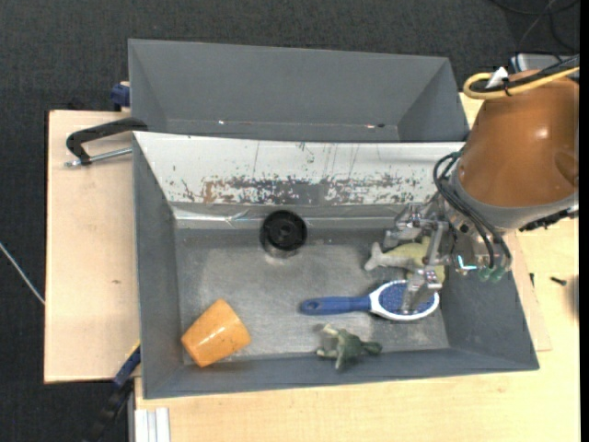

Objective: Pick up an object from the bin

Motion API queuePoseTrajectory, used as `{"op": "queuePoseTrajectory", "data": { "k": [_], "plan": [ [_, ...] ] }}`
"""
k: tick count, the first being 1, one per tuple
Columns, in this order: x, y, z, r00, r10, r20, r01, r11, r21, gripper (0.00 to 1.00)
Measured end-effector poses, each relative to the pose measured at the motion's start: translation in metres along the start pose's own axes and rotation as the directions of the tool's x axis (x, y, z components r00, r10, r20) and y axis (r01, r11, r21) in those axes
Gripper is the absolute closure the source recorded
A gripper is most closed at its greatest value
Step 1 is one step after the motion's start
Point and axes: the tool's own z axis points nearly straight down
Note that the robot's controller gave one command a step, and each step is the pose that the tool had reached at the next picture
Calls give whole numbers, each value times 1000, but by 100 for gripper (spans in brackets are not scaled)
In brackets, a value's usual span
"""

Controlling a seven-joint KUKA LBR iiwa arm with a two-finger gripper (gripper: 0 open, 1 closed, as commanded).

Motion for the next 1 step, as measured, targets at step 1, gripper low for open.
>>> {"op": "queuePoseTrajectory", "data": {
  "k": [1],
  "plan": [
    [-10, -34, 159, 937, -350, 1, 350, 937, 1, 0]
  ]
}}
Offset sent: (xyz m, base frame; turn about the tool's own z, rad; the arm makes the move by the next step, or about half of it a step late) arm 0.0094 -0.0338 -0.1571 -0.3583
